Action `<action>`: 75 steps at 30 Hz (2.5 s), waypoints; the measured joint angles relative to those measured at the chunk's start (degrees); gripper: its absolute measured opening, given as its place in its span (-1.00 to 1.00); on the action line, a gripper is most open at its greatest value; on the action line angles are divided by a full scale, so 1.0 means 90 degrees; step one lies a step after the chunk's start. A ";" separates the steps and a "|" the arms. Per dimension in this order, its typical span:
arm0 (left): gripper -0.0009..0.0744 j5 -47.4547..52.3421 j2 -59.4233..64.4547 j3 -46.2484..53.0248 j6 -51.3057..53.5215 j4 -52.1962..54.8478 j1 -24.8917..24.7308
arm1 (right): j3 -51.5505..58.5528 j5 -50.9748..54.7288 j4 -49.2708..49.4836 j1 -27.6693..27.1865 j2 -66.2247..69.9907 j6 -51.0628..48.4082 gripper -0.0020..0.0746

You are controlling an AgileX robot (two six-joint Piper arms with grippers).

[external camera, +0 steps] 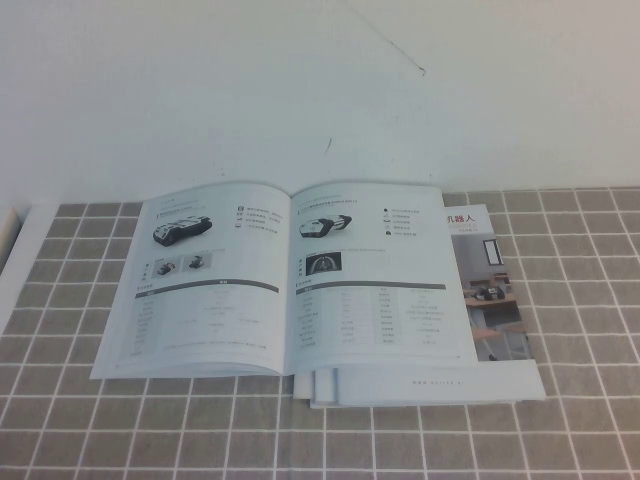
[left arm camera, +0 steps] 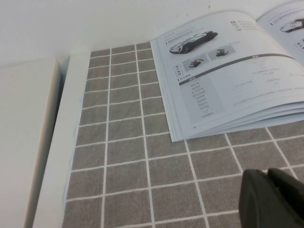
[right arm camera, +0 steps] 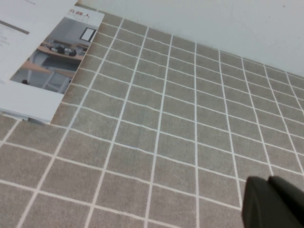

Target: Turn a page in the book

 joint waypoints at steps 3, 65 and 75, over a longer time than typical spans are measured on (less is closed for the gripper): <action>-0.99 -0.0260 0.0000 0.0022 0.0000 0.0000 0.0000 | 0.0003 -0.0077 0.0000 0.0000 0.0000 0.0000 -0.95; -0.99 -0.0847 0.0099 -0.2193 -0.0497 -0.0658 0.0000 | -0.3982 -0.0475 0.0679 0.0000 0.1200 0.1557 -0.95; -0.99 -0.0859 0.0792 -0.2290 -0.0364 -0.1306 0.0000 | -0.3998 0.1796 0.3133 0.0000 0.3878 -0.0703 -0.95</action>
